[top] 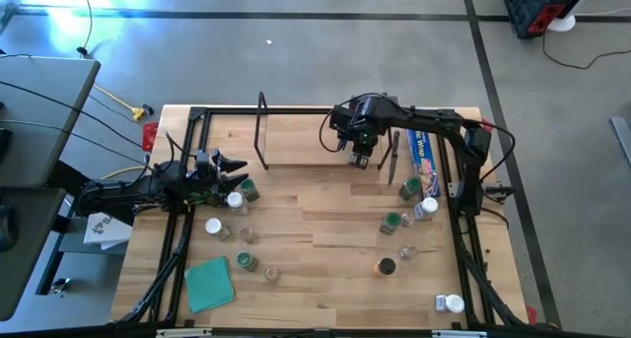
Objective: Shelf spices
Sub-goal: Put the black green seasoning bottle on the shelf
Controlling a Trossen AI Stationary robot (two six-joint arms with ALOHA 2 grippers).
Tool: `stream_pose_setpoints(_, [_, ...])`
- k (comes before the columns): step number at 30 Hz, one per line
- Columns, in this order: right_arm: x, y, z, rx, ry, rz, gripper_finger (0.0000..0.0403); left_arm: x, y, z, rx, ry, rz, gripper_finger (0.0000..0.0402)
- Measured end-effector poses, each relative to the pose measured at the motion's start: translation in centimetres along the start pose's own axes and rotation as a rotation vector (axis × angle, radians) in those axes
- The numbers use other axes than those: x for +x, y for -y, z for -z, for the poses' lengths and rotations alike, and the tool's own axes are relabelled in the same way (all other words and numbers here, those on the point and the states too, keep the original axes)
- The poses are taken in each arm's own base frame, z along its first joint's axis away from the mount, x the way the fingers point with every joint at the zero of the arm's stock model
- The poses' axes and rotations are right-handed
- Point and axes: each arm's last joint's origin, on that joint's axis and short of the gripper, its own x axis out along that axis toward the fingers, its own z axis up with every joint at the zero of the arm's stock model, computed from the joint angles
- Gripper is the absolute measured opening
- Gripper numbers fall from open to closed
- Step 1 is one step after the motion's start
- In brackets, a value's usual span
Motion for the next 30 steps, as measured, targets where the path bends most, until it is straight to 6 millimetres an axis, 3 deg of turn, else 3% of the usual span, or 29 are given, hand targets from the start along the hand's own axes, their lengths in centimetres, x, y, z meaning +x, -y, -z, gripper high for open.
stream_pose_setpoints(21, [0.0,0.6,-0.2,0.053,0.019,0.05,0.0099,0.0,0.0,0.0,-0.025,-0.007,0.017,0.0234])
stream_pose_setpoints(30, [-3.3,1.2,-0.4,0.09,0.047,0.05,0.0099,0.0,0.0,0.0,-0.025,-0.007,0.017,0.0234])
